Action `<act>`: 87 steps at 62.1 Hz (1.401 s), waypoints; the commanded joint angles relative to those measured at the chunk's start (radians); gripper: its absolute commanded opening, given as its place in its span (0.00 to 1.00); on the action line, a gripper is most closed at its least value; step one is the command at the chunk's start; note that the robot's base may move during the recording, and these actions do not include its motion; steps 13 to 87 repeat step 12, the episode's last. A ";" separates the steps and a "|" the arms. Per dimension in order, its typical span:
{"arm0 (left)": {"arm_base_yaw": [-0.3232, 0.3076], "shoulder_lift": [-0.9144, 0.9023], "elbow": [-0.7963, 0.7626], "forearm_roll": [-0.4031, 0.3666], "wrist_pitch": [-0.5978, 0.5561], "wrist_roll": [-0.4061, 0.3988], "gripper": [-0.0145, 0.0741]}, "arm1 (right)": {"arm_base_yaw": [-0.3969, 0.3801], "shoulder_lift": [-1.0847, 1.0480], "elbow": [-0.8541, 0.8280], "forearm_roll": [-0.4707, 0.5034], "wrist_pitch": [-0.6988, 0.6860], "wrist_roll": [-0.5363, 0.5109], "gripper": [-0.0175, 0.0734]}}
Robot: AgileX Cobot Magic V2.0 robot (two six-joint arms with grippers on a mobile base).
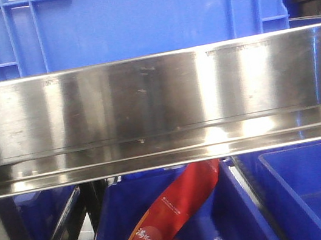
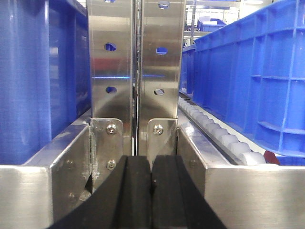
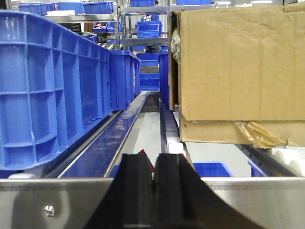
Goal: Grab block from conveyor and place in blue bin
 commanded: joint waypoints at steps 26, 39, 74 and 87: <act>0.003 -0.006 0.000 -0.005 -0.016 -0.004 0.04 | -0.003 -0.003 0.002 -0.008 -0.018 0.003 0.01; 0.003 -0.006 0.000 -0.005 -0.016 -0.004 0.04 | -0.003 -0.003 0.002 -0.008 -0.018 0.003 0.01; 0.003 -0.006 0.000 -0.005 -0.016 -0.004 0.04 | -0.003 -0.003 0.002 -0.008 -0.018 0.003 0.01; 0.003 -0.006 0.000 -0.005 -0.016 -0.004 0.04 | -0.003 -0.003 0.002 -0.008 -0.018 0.003 0.01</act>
